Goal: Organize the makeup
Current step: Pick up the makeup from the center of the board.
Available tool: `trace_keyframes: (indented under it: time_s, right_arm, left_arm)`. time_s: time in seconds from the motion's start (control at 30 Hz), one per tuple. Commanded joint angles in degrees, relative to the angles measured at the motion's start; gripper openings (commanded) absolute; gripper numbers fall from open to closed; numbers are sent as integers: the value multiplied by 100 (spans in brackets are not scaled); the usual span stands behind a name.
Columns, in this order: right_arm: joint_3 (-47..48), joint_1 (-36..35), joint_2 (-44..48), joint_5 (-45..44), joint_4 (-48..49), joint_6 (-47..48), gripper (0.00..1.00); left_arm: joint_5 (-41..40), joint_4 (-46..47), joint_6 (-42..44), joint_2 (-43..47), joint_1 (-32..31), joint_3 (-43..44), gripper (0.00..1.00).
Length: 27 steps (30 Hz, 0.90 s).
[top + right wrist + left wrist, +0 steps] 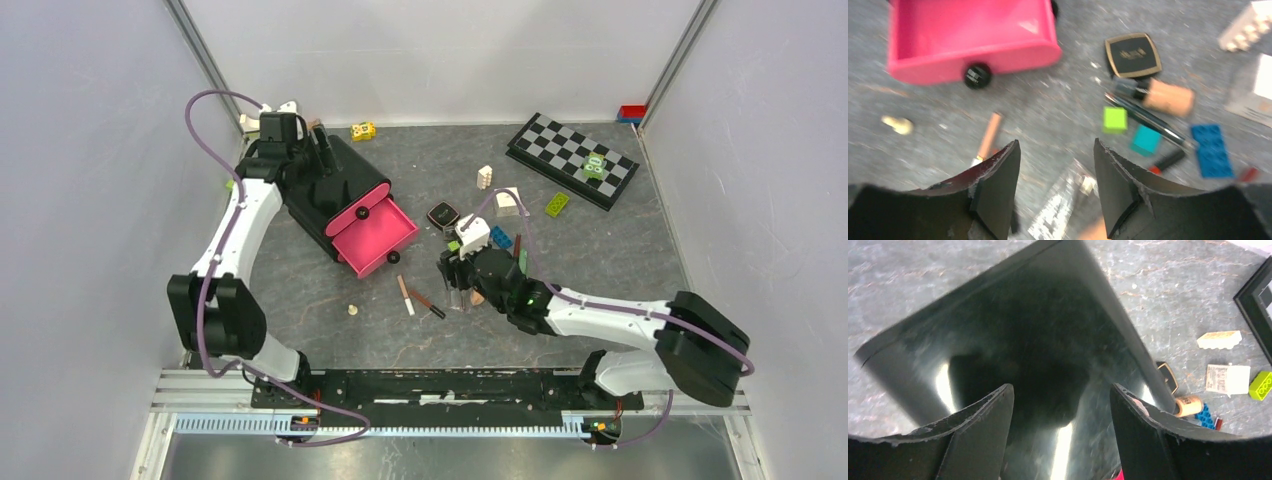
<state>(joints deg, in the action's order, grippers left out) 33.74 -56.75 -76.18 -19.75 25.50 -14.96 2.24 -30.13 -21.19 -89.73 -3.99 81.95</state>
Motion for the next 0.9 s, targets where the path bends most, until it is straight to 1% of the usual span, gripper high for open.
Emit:
trace_keyframes:
  time_s: [0.0, 0.07, 0.13, 0.2, 0.3, 0.37, 0.4, 0.43, 0.5, 0.57, 0.67, 0.77, 0.87]
  right_arm:
    - [291, -15, 396, -896, -2285, 575, 64]
    - [533, -3, 403, -1232, -3164, 499, 67]
    - [689, -3, 411, -1545, -3778, 358, 73]
    - [677, -2, 522, -1729, -4050, 275, 79]
    - [506, 26, 801, -1676, -4115, 203, 98]
    - [473, 97, 917, -1544, -4212, 115, 98]
    - [485, 150, 954, -1479, -4272, 243, 98]
    - [497, 209, 988, -1385, -4328, 6, 98]
    - [523, 372, 1015, -1135, -4429, -131, 98]
    - [546, 606, 1013, -782, -4546, -333, 98]
    - [490, 1116, 982, 6, -4582, -565, 98]
    - [303, 1487, 1121, 521, -4415, -571, 98]
    - [132, 1683, 1397, 492, -4293, -683, 98]
  left_arm:
    - [-385, -474, 88, 919, -15, -256, 78]
    - [-424, -497, 6, 1314, -15, -454, 79]
    - [-465, -550, -89, 1720, -17, -696, 81]
    - [-477, -634, -206, 2127, -19, -926, 83]
    - [-453, -796, -415, 2638, -18, -1258, 86]
    - [-409, -888, -485, 3002, -29, -1525, 88]
    - [-415, -963, -500, 3137, -30, -1638, 88]
    - [-432, -1062, -508, 3294, -25, -1719, 89]
    - [-473, -1200, -509, 3544, -25, -1899, 90]
    - [-466, -1344, -531, 3747, -28, -2025, 91]
    - [-371, -1497, -508, 4028, -28, -2245, 92]
    - [-401, -1606, -358, 4312, -29, -2480, 93]
    - [-417, -1665, -193, 4556, -22, -2718, 94]
